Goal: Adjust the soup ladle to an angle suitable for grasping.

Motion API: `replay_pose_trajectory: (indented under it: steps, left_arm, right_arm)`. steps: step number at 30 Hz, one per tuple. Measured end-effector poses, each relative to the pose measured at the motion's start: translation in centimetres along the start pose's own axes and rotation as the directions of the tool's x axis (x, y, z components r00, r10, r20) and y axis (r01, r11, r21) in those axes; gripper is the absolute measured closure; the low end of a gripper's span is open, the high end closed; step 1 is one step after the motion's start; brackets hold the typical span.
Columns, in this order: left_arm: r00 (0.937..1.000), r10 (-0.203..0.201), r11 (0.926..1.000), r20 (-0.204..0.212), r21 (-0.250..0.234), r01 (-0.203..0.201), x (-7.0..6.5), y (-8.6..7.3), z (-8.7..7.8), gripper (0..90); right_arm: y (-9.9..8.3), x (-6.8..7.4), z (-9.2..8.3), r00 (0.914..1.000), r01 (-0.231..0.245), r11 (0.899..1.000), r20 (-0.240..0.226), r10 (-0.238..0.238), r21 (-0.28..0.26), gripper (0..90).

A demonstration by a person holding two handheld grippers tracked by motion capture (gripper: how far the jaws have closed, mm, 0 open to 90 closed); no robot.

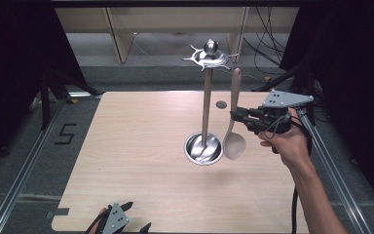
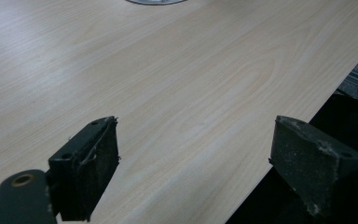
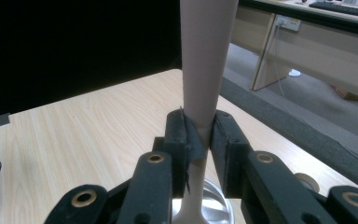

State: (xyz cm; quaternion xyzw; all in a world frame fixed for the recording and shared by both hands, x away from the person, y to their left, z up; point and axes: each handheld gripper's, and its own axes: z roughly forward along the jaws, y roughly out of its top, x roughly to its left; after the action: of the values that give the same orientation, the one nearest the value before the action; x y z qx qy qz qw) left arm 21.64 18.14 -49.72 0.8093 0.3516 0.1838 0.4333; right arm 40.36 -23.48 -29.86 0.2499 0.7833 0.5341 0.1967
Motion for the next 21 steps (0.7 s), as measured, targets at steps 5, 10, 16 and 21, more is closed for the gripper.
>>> replay_pose_trajectory:
  steps: [5,10,16,21]
  left_arm:
    - [0.9997,0.023,0.9996,-0.012,0.014,-0.023,0.1,0.0,0.0,14.7]
    - [0.9998,0.02,0.9997,-0.009,0.012,-0.02,0.1,0.0,0.0,14.7]
    - [1.0,0.0,1.0,0.003,0.002,0.0,0.0,0.0,0.0,14.8]
    - [1.0,-0.005,0.9999,0.0,-0.009,0.005,-0.1,0.0,0.0,14.8]
  right_arm:
    - [0.3,-0.3,0.6,0.9999,0.008,1.0,0.014,-0.008,0.0,77.8]
    - [0.5,-0.4,0.9,1.0,-0.002,1.0,-0.004,0.002,0.019,77.8]
    - [0.7,-0.3,1.2,1.0,-0.002,1.0,-0.009,0.002,0.025,77.7]
    - [0.8,-0.3,1.6,0.9999,0.002,1.0,0.014,-0.002,0.023,77.7]
